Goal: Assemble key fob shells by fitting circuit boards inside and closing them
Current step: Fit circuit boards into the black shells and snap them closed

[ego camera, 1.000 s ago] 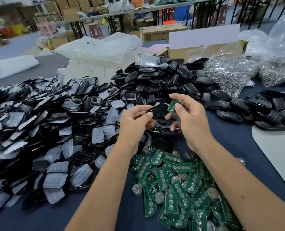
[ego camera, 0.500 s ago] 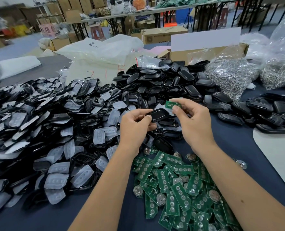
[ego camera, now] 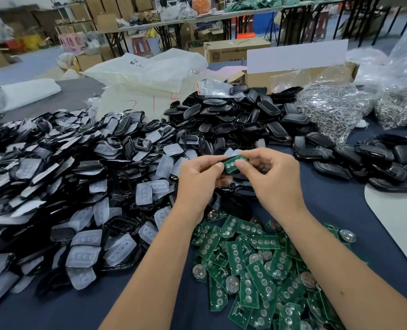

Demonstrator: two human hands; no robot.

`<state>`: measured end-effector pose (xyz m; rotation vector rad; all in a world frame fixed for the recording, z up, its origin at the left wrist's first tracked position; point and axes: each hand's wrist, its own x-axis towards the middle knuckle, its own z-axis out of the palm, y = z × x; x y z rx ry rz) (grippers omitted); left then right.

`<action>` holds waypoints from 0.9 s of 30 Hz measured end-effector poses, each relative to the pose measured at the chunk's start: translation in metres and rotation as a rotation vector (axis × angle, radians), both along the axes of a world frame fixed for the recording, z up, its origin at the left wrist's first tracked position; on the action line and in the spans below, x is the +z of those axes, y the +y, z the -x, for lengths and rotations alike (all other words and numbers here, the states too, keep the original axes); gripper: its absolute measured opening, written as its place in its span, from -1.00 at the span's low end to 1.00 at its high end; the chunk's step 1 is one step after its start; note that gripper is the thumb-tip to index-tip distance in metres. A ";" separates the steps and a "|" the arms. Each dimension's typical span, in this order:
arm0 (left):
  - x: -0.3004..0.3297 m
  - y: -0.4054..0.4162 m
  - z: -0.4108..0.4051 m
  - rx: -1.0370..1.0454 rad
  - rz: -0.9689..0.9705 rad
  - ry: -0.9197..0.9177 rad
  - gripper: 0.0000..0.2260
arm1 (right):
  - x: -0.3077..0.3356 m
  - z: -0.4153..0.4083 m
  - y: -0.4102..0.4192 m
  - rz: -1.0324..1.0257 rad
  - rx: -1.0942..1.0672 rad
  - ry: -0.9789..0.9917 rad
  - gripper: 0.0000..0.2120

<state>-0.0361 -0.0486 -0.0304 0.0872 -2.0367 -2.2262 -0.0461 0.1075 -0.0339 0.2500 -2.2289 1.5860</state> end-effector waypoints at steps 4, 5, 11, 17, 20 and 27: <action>-0.001 0.003 0.000 -0.004 -0.002 0.020 -0.68 | -0.002 0.001 -0.001 -0.026 -0.040 0.004 -0.89; -0.001 0.003 0.000 -0.004 -0.005 0.028 -0.67 | -0.003 0.000 -0.001 -0.021 -0.049 0.009 -0.90; -0.005 0.004 0.001 0.010 0.001 0.029 -0.65 | -0.005 0.004 0.003 0.025 -0.065 -0.025 -0.94; -0.009 0.002 0.002 0.026 0.048 0.023 -0.77 | -0.004 0.009 0.007 0.001 -0.005 -0.059 -0.92; -0.011 0.002 0.002 0.056 0.107 0.037 -0.86 | -0.005 0.012 0.012 0.009 0.059 -0.112 -0.90; -0.007 0.009 0.002 0.056 0.075 0.054 -0.86 | -0.004 0.009 0.011 0.004 -0.020 -0.029 -0.89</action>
